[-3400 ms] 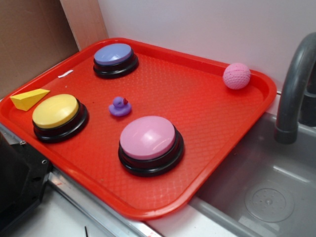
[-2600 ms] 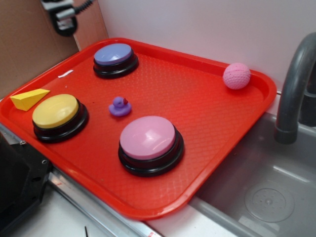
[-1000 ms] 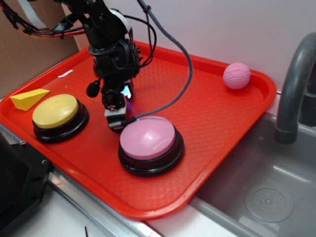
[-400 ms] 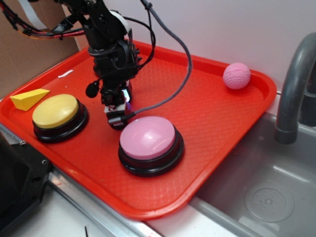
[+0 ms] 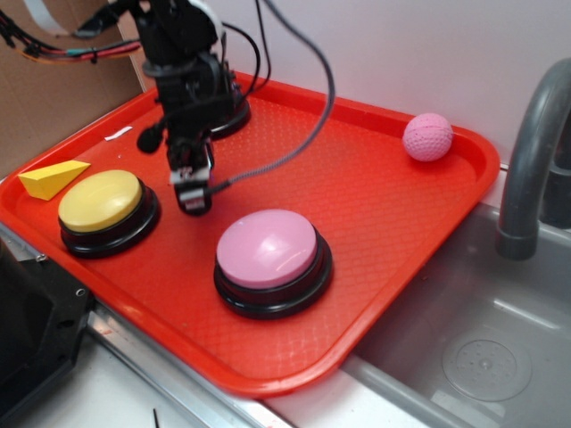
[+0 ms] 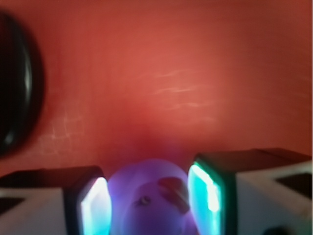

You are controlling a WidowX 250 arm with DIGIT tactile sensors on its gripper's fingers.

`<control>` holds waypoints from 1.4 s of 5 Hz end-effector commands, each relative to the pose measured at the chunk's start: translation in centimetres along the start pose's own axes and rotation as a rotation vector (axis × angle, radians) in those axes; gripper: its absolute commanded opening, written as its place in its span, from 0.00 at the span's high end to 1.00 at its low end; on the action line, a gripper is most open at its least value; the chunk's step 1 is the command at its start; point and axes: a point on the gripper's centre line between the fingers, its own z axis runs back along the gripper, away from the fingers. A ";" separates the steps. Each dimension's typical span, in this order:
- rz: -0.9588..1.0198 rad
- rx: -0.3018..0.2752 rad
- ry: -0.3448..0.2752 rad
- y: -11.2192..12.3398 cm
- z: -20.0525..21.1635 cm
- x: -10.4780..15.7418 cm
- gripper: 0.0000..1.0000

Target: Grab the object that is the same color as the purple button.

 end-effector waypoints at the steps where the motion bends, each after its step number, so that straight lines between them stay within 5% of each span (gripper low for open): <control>1: 0.231 0.141 -0.011 -0.4 9.5 6.6 1.00; 3: 0.479 0.060 -0.083 0.9 13.3 5.6 1.00; 4: 0.531 0.068 -0.128 0.4 14.9 4.5 1.00; 7: 0.726 0.071 -0.024 1.0 15.8 5.8 1.00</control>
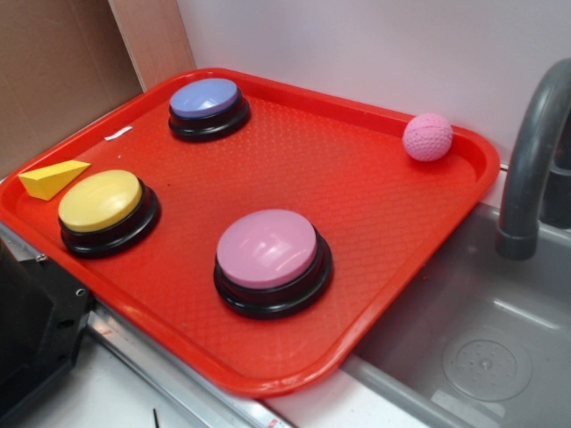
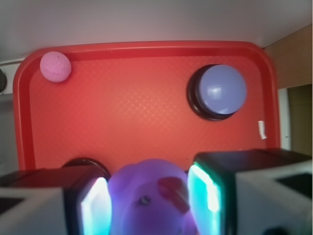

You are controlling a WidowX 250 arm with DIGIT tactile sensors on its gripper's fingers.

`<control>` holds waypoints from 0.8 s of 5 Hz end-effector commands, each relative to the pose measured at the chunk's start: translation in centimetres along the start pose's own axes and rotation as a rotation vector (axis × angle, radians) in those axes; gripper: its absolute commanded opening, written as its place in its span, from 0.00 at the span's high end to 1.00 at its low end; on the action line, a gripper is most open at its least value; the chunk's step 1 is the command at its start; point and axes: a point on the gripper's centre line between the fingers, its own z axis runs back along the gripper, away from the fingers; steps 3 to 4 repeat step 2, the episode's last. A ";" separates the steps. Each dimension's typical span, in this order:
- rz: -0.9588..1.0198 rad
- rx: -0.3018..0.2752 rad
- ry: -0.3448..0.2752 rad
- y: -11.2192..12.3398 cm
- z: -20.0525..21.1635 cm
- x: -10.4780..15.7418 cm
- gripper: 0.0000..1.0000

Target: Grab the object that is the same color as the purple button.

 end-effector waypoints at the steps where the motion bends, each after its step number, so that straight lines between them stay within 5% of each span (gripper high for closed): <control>1: 0.073 0.053 -0.034 -0.5 1.8 1.8 1.00; 4: 0.073 0.033 -0.061 -0.4 1.7 2.2 1.00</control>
